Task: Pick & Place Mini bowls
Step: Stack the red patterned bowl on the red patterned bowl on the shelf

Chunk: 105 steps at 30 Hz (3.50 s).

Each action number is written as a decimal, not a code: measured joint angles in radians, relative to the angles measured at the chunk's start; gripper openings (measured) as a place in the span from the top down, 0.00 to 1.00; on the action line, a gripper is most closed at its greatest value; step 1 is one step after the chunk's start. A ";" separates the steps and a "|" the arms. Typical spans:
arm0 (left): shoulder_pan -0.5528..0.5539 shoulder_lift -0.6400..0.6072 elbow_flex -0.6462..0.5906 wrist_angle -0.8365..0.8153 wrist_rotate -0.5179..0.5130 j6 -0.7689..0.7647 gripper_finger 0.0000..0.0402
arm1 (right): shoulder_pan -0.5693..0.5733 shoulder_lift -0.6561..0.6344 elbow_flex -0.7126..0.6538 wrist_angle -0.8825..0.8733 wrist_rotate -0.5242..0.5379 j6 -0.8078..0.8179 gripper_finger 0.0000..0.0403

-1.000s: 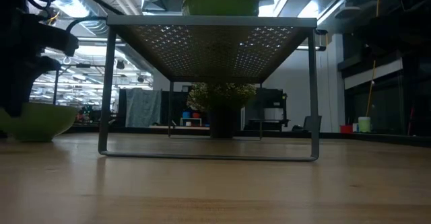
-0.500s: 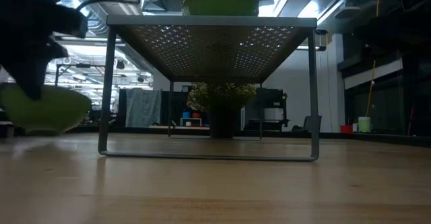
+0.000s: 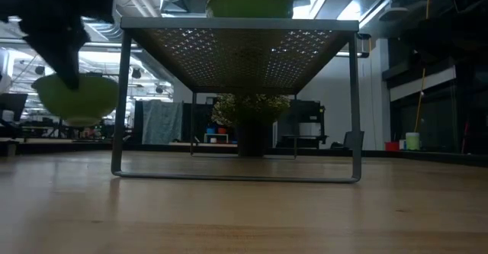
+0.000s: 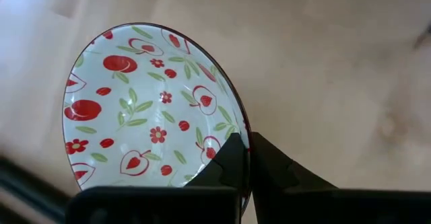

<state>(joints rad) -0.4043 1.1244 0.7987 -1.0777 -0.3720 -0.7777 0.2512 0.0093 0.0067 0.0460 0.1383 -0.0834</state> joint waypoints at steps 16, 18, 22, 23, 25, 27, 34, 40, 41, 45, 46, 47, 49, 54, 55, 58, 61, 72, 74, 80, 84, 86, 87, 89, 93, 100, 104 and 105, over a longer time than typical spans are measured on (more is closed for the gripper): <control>0.153 -0.001 0.296 -0.219 -0.205 0.210 0.99 | 0.000 0.000 0.000 0.000 0.000 0.000 0.63; 0.186 -0.001 0.337 -0.233 -0.218 0.261 0.99 | 0.000 0.000 0.000 0.000 0.000 0.000 0.63; 0.264 -0.001 0.411 -0.241 -0.222 0.372 0.99 | 0.000 0.000 0.000 0.000 0.000 0.000 0.63; 0.282 -0.001 0.430 -0.240 -0.229 0.396 0.99 | 0.000 0.000 0.000 0.000 0.000 0.000 0.63; 0.318 -0.001 0.466 -0.234 -0.245 0.454 0.99 | 0.000 0.000 0.000 0.000 0.000 0.000 0.63; 0.354 -0.001 0.503 -0.229 -0.251 0.515 0.99 | 0.000 0.000 0.000 0.000 0.000 0.000 0.64; 0.465 -0.001 0.628 -0.218 -0.259 0.692 0.99 | 0.000 0.000 0.000 0.000 0.000 0.000 0.63; 0.519 -0.001 0.695 -0.083 -0.254 0.841 0.99 | 0.000 0.000 0.000 0.000 0.000 0.000 0.63; 0.524 0.000 0.702 -0.050 -0.244 0.867 0.99 | 0.000 0.000 0.000 0.000 0.000 0.000 0.64; 0.533 0.024 0.736 0.071 -0.205 0.961 0.99 | 0.000 0.000 0.000 0.000 0.000 0.000 0.63; 0.533 0.035 0.744 0.092 -0.200 0.982 0.99 | 0.000 0.000 0.000 0.000 0.000 0.000 0.63; 0.533 0.047 0.753 0.117 -0.187 1.009 0.99 | 0.000 0.000 0.000 0.000 0.000 0.000 0.63; 0.533 0.076 0.777 0.156 -0.158 1.052 0.99 | 0.000 0.000 0.000 0.000 0.000 0.000 0.63; 0.533 0.174 0.853 0.210 -0.091 1.145 0.99 | 0.000 0.000 0.000 0.000 0.000 0.000 0.63; 0.530 0.197 0.873 0.213 -0.073 1.161 0.99 | 0.000 0.000 0.000 0.000 0.000 0.000 0.63; 0.522 0.257 0.927 0.217 -0.023 1.206 0.99 | 0.000 0.000 0.000 0.000 0.000 0.000 0.63; 0.509 0.308 0.971 0.214 0.037 1.238 0.99 | 0.000 0.000 0.000 0.000 0.000 0.000 0.63; 0.439 0.410 1.052 0.213 0.302 1.296 0.99 | 0.000 0.000 0.000 0.000 0.000 0.000 0.63; 0.426 0.416 1.052 0.206 0.353 1.296 0.99 | 0.000 0.000 0.000 0.000 0.000 0.000 0.64; 0.384 0.423 1.054 0.112 0.419 1.282 0.99 | 0.000 0.000 0.000 0.000 0.000 0.000 0.63; 0.345 0.435 1.054 0.055 0.418 1.296 0.99 | 0.000 0.000 0.000 0.000 0.000 0.000 0.63; 0.326 0.443 1.054 0.021 0.418 1.305 0.99 | 0.000 0.000 0.000 0.000 0.000 0.000 0.64; 0.319 0.450 1.054 0.018 0.419 1.311 0.99 | 0.000 0.000 0.000 0.000 0.000 0.000 0.64; 0.308 0.460 1.054 0.006 0.417 1.329 0.99 | 0.000 0.000 0.000 0.000 0.000 0.000 0.64; 0.292 0.493 1.053 -0.027 0.414 1.341 0.99 | 0.000 0.001 0.000 0.000 0.000 0.000 0.63; 0.273 0.542 1.052 -0.071 0.390 1.387 0.99 | 0.000 0.003 0.000 0.000 0.000 0.000 0.64; 0.274 0.546 1.052 -0.080 0.390 1.386 0.99 | 0.000 0.003 0.000 0.000 0.000 0.000 0.63; 0.274 0.545 1.052 -0.080 0.390 1.385 0.98 | 0.000 0.003 0.000 0.000 0.000 0.000 0.63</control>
<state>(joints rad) -0.1303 1.6693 1.8504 -1.1577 0.0181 0.6075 0.2512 0.0124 0.0069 0.0463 0.1383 -0.0834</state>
